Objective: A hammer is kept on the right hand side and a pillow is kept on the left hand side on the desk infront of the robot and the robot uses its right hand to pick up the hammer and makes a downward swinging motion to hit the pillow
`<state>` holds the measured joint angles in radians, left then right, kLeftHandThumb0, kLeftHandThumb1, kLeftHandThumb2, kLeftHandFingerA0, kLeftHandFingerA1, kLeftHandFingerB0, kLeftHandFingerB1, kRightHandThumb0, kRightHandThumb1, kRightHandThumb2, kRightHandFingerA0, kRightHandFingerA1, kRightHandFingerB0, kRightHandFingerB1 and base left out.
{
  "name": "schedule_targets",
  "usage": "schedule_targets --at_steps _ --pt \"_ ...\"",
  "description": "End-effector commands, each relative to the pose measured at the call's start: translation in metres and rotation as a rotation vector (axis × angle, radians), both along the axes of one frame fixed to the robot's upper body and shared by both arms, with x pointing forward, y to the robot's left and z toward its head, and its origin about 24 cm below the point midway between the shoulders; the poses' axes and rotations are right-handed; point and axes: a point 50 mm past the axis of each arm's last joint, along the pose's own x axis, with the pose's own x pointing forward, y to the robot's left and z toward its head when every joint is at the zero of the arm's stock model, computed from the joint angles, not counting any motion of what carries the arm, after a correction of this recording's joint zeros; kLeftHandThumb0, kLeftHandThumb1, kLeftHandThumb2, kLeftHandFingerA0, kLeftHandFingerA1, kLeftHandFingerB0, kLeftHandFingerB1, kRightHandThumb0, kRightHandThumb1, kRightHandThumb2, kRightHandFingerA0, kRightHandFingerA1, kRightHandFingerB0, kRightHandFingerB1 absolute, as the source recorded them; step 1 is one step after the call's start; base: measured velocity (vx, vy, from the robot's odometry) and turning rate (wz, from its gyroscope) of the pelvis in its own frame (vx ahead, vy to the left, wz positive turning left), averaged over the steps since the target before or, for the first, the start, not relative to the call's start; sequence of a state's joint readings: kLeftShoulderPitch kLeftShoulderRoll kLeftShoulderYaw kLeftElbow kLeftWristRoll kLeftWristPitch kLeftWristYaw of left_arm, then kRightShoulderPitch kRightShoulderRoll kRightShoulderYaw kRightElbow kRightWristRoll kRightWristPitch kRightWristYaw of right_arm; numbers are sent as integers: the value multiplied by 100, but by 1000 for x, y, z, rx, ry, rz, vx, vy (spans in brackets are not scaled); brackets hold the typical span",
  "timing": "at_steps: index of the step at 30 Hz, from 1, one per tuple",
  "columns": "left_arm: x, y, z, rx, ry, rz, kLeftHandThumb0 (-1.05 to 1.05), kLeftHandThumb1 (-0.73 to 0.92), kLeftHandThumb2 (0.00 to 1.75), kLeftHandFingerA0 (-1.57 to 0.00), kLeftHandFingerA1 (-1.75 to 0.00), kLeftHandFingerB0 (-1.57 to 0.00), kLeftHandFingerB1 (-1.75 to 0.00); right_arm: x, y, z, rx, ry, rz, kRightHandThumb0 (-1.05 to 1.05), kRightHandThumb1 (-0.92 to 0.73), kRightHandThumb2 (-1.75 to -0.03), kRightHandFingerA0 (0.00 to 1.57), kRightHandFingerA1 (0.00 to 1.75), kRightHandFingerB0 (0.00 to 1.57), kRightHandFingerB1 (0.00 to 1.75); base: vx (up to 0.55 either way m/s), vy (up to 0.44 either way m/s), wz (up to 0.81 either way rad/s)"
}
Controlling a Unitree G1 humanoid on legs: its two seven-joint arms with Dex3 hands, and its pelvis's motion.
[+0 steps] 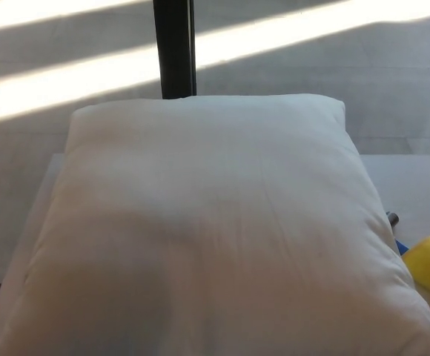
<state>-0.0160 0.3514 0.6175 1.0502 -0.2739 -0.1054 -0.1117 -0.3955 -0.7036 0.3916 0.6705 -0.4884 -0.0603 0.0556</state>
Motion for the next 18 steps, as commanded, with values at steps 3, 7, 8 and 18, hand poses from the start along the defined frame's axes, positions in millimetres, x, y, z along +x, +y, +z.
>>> schedule_targets --at_steps 3,7,8,18 --pt "0 5 6 35 -25 -14 -55 57 58 -72 -49 -67 -46 3 8 -12 -72 95 41 -69 -50 -87 0 33 11 38 0 0 0" --pt "2 5 7 33 -29 -5 -54 56 58 -73 -48 -67 -46 7 23 -19 -152 152 99 -70 -51 -85 2 33 12 37 0 0 0" --pt "1 5 6 28 -34 -7 -55 56 58 -73 -49 -68 -46 7 26 -20 -171 154 114 -71 -51 -86 1 34 10 36 0 0 0" --pt "1 5 7 24 -46 -35 -55 58 58 -72 -50 -69 -46 9 32 -27 -176 192 95 -37 -69 -61 69 81 16 28 0 0 0"
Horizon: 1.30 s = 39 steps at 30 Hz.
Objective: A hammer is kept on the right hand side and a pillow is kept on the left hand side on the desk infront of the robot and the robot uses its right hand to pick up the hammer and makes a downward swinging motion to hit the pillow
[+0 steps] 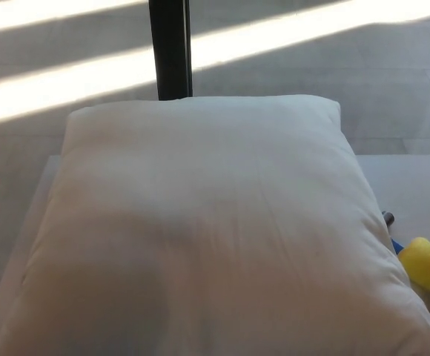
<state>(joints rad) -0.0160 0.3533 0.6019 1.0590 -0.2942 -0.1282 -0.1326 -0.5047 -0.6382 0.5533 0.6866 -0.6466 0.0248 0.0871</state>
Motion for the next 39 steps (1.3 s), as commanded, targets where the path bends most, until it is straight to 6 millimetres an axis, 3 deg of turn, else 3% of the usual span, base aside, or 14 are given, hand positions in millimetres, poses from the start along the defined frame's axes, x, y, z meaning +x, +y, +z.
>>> schedule_targets --at_steps 1,4,5,6,8,9,11,12,14,16,26,28,33,39 --pt "1 6 7 28 -29 -13 -54 58 58 -73 -49 -70 -46 -10 -5 -20 12 113 -38 -22 -72 -61 73 108 21 29 0 0 0" --pt "0 6 6 24 -30 -6 -54 58 58 -73 -50 -71 -46 -11 -8 -22 -6 123 -55 -20 -73 -61 73 118 26 30 0 0 0" --pt "0 6 6 23 -32 -10 -55 58 59 -71 -48 -68 -46 -11 -9 -23 -4 130 -62 -18 -72 -62 66 127 45 36 0 0 0" --pt "0 6 7 24 -33 -14 -56 57 58 -73 -49 -70 -46 -13 -11 -24 -5 144 -76 -20 -73 -62 69 117 56 40 0 0 0" --pt "1 6 7 26 -33 -12 -56 57 58 -73 -49 -70 -46 -13 -12 -25 -12 149 -81 -20 -73 -62 69 117 56 40 0 0 0" --pt "1 6 7 19 -40 -13 -55 58 58 -72 -49 -69 -46 -14 -14 -28 -35 169 -93 -20 -70 -62 71 128 66 47 0 0 0" --pt "2 6 6 4 -46 0 -53 57 57 -71 -48 -68 -46 -14 -15 -30 -52 195 -98 -21 -64 -59 76 112 84 55 0 0 0" --pt "3 6 6 4 -48 -4 -54 56 57 -70 -48 -69 -46 -13 -16 -29 -50 195 -101 -24 -71 -61 74 109 68 50 0 0 0" --pt "2 6 6 0 -41 -2 -51 57 58 -71 -47 -68 -45 -14 -15 -30 -56 169 -91 -24 -76 -62 75 111 69 54 0 0 0" --pt "3 5 5 5 -40 -11 -53 58 58 -75 -47 -71 -45 -14 -15 -32 -59 136 -87 -24 -77 -65 72 141 61 51 0 0 0" --pt "4 5 7 14 -44 -25 -54 57 58 -74 -48 -70 -46 -14 -10 -29 -50 44 -2 -24 -78 -64 80 139 66 49 0 0 0" --pt "4 5 6 11 -43 -26 -53 57 58 -74 -48 -70 -46 -16 -11 -27 -30 -12 22 -22 -71 -69 82 151 76 58 0 0 0" --pt "5 6 6 5 -42 -19 -53 58 58 -76 -48 -70 -45 -19 -16 -24 -5 -48 43 -23 -69 -68 85 153 84 65 0 0 0" --pt "4 6 6 4 -42 -8 -53 57 58 -75 -47 -71 -45 -26 -26 -16 35 -113 99 -17 -64 -68 87 145 84 64 0 0 0"
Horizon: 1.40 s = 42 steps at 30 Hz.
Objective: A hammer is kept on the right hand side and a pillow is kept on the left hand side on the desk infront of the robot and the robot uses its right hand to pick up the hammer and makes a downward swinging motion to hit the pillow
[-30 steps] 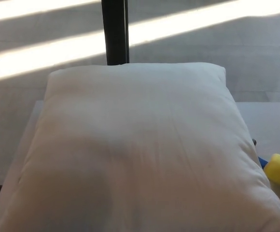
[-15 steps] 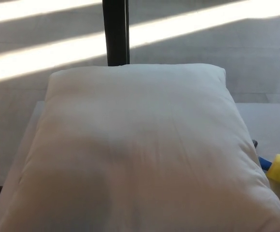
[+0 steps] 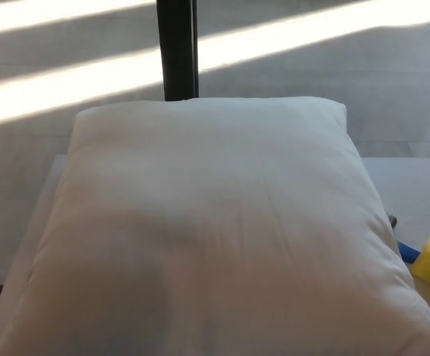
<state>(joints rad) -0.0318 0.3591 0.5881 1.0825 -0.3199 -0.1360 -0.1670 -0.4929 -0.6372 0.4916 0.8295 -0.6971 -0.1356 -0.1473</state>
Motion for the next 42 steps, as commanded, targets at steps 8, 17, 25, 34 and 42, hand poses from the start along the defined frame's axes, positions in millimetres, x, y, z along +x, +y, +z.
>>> schedule_targets --at_steps 8,17,25,34,42 --pt "-2 10 8 19 -37 12 -52 58 58 -70 -48 -67 -45 -29 -23 -3 174 -62 30 -17 -58 -98 86 172 80 137 0 0 0" --pt "-3 10 8 25 -19 18 -50 59 58 -73 -47 -65 -44 -20 -34 21 605 -257 -295 -18 -62 -91 83 174 70 150 0 0 0" --pt "-6 9 7 32 -16 -1 -52 59 59 -70 -46 -65 -44 -13 -64 43 852 -421 -512 -14 -54 -105 89 175 80 155 0 0 0" --pt "-11 9 4 20 -7 10 -54 59 58 -69 -46 -64 -44 -7 -71 58 1297 -497 -629 -23 -43 -128 102 175 84 166 0 0 0" --pt "-14 6 2 14 -9 8 -54 58 58 -69 -46 -67 -45 4 -65 80 1510 -549 -637 -31 -57 -109 103 175 78 166 0 0 0"
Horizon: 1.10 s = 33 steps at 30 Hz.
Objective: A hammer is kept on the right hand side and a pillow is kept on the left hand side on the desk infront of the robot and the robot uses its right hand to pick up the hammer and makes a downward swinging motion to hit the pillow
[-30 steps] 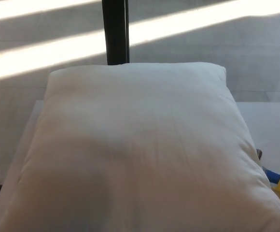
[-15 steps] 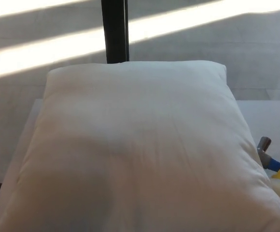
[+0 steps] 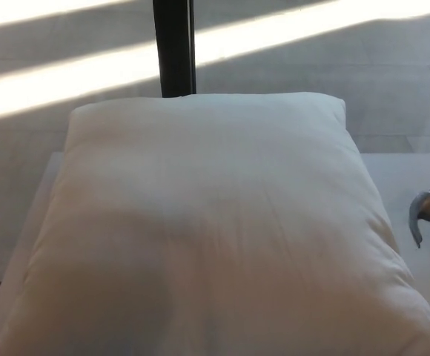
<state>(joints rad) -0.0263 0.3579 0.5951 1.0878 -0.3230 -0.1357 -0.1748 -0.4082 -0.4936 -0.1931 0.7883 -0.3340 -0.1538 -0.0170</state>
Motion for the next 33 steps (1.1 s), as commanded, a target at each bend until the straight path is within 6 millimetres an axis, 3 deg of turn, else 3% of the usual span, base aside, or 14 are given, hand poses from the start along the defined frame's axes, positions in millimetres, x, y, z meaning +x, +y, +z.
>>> schedule_targets --at_steps 1,2,3,5,6,11,14,18,20,25,26,28,29,33 --pt "-11 6 3 23 -10 6 -54 58 58 -69 -46 -67 -45 18 -14 50 725 -299 -182 -31 -57 -109 103 175 78 166 0 0 0" --pt "-11 6 3 24 -10 5 -53 58 59 -69 -46 -67 -45 19 -12 53 753 -313 -187 -25 -57 -111 105 175 71 175 0 0 0" --pt "-11 6 3 18 -10 9 -53 58 58 -68 -46 -67 -45 22 -8 59 782 -332 -159 -24 -44 -130 108 175 76 172 0 0 0" --pt "-11 6 3 21 -9 7 -54 58 58 -68 -46 -68 -45 23 -6 62 799 -341 -146 -24 -44 -133 108 175 78 171 0 0 0" --pt "-11 6 2 20 -7 9 -54 57 58 -67 -46 -68 -45 25 -3 65 827 -348 -134 -22 -58 -123 106 175 75 175 0 0 0" --pt "-13 5 1 8 -7 18 -53 57 58 -70 -46 -68 -45 29 10 79 944 -352 -45 -26 -57 -126 106 175 77 175 0 0 0" --pt "-15 5 -1 -1 -7 14 -52 59 59 -70 -47 -64 -45 31 23 88 1013 -329 -9 -29 -66 -108 100 175 69 175 0 0 0" --pt "-17 5 -1 2 3 20 -54 56 58 -72 -47 -70 -45 39 56 108 1213 -267 108 -26 -75 -107 102 175 72 175 0 0 0" --pt "-18 5 -2 4 7 14 -55 57 58 -73 -48 -70 -45 38 62 111 1193 -253 136 -25 -72 -109 103 175 70 175 0 0 0" --pt "-22 4 -3 7 12 23 -55 57 58 -70 -46 -68 -45 34 113 123 1200 -98 358 -30 -71 -106 103 175 62 175 0 0 0" --pt "-24 5 -3 6 11 17 -55 57 58 -68 -46 -66 -45 33 119 122 1217 -62 403 -32 -69 -112 103 175 66 175 0 0 0" --pt "-26 4 -3 12 12 -1 -54 58 58 -68 -47 -66 -45 29 137 121 1252 83 520 -34 -76 -101 102 175 66 175 0 0 0" --pt "-26 4 -3 12 13 2 -52 59 58 -70 -47 -67 -45 28 141 122 1253 98 529 -31 -73 -104 102 175 69 164 0 0 0" --pt "-26 5 -3 10 21 14 -52 59 58 -70 -46 -68 -45 23 157 124 1184 156 593 -28 -66 -116 105 175 77 164 0 0 0"
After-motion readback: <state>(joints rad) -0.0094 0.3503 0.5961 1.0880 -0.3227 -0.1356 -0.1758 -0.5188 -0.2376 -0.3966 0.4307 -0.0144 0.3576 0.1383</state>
